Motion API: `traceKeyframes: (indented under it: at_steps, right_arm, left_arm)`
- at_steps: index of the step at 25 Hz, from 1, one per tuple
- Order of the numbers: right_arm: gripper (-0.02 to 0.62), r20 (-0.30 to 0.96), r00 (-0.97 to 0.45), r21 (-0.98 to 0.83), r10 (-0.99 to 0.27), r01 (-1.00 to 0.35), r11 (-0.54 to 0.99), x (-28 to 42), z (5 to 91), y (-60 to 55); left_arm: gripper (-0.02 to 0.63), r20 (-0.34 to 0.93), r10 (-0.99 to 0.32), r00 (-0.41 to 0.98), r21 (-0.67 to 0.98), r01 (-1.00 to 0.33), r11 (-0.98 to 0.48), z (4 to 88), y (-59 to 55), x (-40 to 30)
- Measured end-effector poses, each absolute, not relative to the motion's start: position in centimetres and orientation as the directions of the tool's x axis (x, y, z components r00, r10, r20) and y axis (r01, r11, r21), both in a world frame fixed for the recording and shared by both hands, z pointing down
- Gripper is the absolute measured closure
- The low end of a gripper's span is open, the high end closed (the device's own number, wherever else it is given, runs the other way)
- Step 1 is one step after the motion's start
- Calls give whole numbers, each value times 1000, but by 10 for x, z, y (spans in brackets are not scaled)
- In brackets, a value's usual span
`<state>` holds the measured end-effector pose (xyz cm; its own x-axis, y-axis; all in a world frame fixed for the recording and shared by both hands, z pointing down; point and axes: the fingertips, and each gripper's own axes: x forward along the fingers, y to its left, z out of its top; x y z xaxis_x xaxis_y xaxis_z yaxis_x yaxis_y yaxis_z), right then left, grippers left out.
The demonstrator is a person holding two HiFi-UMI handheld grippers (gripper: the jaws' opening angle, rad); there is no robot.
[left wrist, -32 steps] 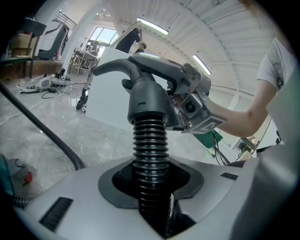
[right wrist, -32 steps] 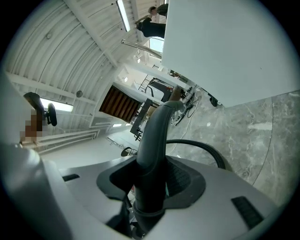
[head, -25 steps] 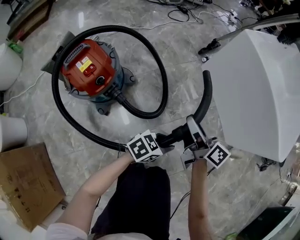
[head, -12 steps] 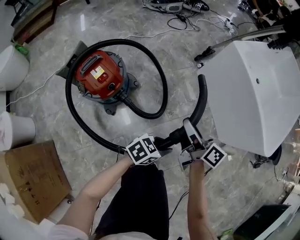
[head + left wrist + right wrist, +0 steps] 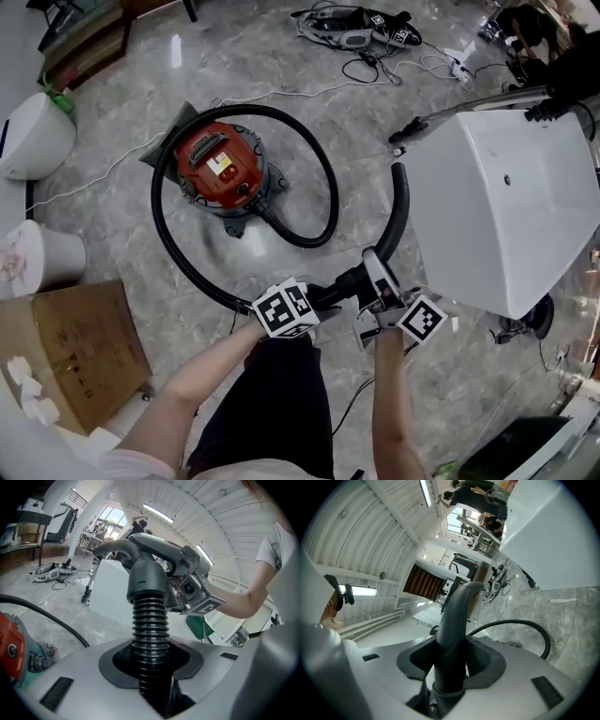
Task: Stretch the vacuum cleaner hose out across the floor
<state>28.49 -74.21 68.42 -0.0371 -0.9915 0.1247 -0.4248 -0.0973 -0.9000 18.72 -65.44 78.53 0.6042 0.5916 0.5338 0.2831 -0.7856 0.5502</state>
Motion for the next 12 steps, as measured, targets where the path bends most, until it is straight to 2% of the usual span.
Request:
traceKeyframes:
  at_steps: [12]
  right_arm:
    - [417, 118, 13, -919, -993, -378, -114, 265, 597, -722]
  left_arm:
    - [469, 567, 605, 559, 510, 339, -791, 698, -640, 160]
